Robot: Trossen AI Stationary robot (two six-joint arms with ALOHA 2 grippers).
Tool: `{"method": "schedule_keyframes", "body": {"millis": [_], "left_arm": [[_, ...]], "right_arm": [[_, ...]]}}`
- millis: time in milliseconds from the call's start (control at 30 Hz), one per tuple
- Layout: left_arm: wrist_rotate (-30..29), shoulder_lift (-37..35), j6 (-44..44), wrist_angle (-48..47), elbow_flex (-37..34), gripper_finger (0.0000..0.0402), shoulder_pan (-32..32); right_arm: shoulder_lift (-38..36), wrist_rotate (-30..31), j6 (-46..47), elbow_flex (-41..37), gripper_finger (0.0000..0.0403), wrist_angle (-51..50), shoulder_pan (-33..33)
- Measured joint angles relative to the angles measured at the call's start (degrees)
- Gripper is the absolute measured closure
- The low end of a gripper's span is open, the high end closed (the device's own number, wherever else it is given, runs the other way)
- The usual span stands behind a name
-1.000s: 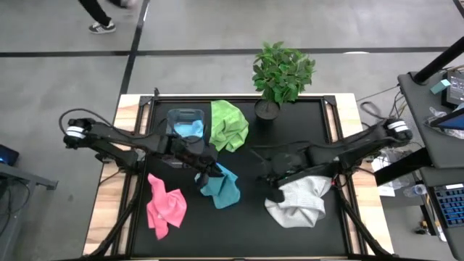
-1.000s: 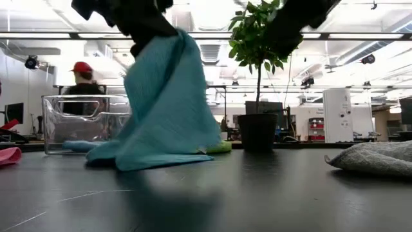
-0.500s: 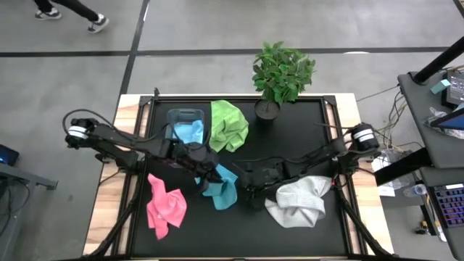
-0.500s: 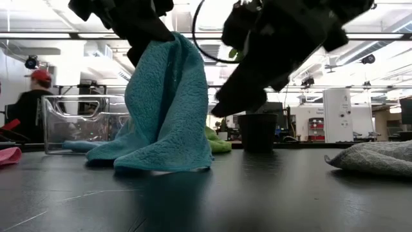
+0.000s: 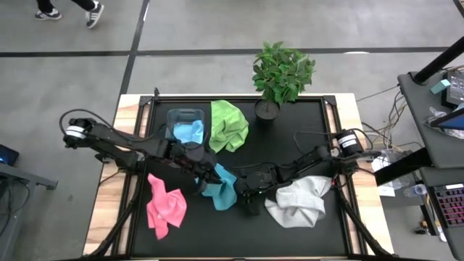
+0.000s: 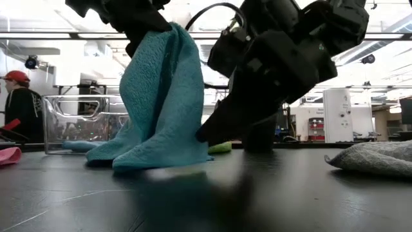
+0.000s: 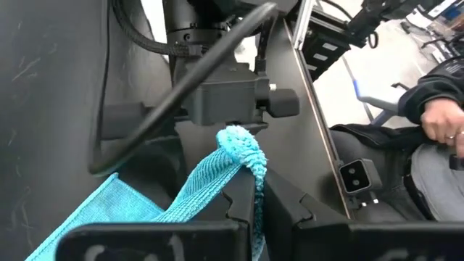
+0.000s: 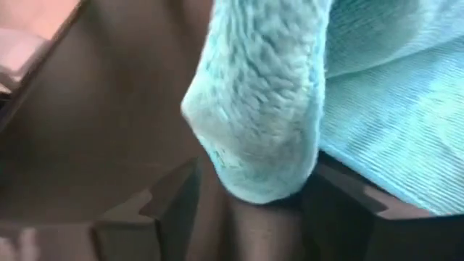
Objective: Fold microfiber towels
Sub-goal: Fold the blue microfiber towel
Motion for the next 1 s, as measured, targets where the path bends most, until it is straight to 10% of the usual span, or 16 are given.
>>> {"method": "schedule_keyframes", "body": {"millis": [300,1000], "left_arm": [[0.0,-2.3,0.0,-0.3,0.0,0.0401,0.0],[1.8,-3.8,13.5,-24.8,12.0,0.0402,5.0]], "right_arm": [[-0.8,-0.6,-2.3,0.0,0.0379,1.8,0.0],[-41.1,13.1,-20.2,0.0,0.0394,-40.4,-5.2]]}}
